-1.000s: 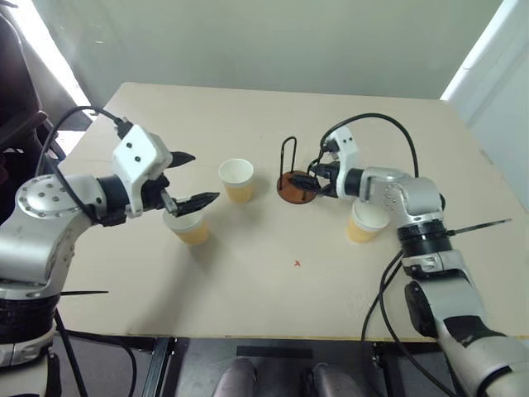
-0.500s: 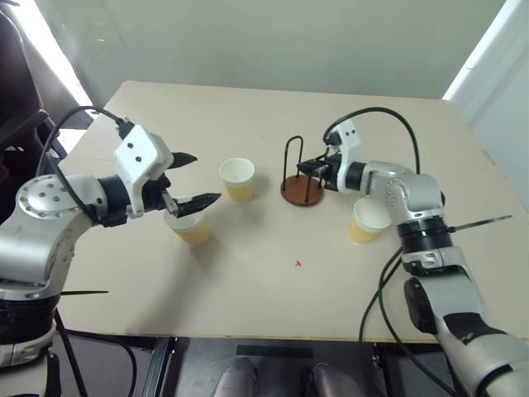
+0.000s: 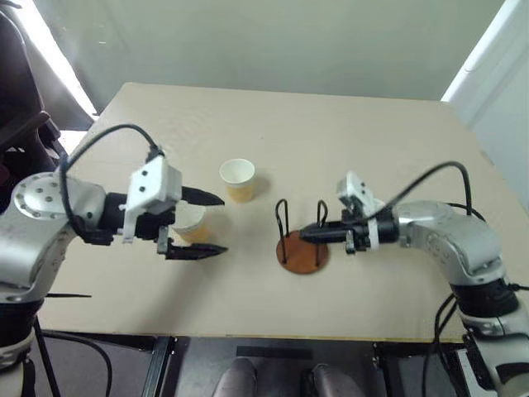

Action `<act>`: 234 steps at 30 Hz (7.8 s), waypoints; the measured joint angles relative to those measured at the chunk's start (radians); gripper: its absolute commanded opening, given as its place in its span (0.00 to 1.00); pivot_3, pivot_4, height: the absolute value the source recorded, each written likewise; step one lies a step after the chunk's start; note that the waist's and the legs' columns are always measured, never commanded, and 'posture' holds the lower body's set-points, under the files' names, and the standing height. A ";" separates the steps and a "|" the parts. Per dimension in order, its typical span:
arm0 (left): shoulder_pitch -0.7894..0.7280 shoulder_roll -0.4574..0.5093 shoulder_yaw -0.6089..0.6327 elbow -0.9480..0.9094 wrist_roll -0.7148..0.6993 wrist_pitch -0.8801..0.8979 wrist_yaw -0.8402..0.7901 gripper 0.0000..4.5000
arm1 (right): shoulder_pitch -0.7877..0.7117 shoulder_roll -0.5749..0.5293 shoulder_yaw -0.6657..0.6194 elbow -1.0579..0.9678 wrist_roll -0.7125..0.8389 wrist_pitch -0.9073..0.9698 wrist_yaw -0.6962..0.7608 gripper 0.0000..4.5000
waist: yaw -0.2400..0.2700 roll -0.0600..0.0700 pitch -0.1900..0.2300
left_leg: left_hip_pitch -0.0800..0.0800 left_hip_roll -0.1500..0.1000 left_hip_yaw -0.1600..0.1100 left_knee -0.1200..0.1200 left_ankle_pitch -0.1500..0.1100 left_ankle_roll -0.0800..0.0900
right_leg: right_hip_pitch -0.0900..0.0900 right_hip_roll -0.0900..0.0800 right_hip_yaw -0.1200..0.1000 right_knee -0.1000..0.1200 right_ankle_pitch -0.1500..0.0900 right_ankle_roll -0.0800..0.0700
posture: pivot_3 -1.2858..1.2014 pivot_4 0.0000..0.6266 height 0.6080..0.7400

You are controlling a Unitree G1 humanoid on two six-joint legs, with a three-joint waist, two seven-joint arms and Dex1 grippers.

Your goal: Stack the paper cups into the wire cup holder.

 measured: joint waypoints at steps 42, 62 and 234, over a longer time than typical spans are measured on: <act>-0.097 -0.091 -0.131 0.137 0.113 -0.142 -0.054 1.00 | -0.036 -0.480 -0.111 0.060 -0.146 -0.319 0.255 0.99 | 0.005 -0.004 -0.001 | 0.005 0.005 0.005 -0.002 -0.002 0.002 | 0.005 0.001 0.002 0.000 0.000 0.000 | 0.52 0.24 1.00; -0.042 -0.071 -0.082 0.053 0.129 -0.079 0.036 1.00 | -0.112 -0.257 0.176 0.391 -0.489 -0.583 0.265 0.53 | 0.004 -0.003 -0.001 | 0.004 0.007 0.006 0.000 -0.003 0.005 | 0.003 0.001 0.004 0.001 0.001 0.002 | 0.52 0.24 1.00; -0.958 -0.316 -1.070 0.711 -0.057 -0.902 -0.274 0.01 | 0.443 -0.515 -0.860 -0.351 0.566 -0.070 -0.096 1.00 | 0.017 -0.002 -0.001 | -0.005 0.013 0.039 0.035 -0.024 0.027 | -0.004 0.016 0.047 -0.002 0.003 0.024 | 0.52 0.24 1.00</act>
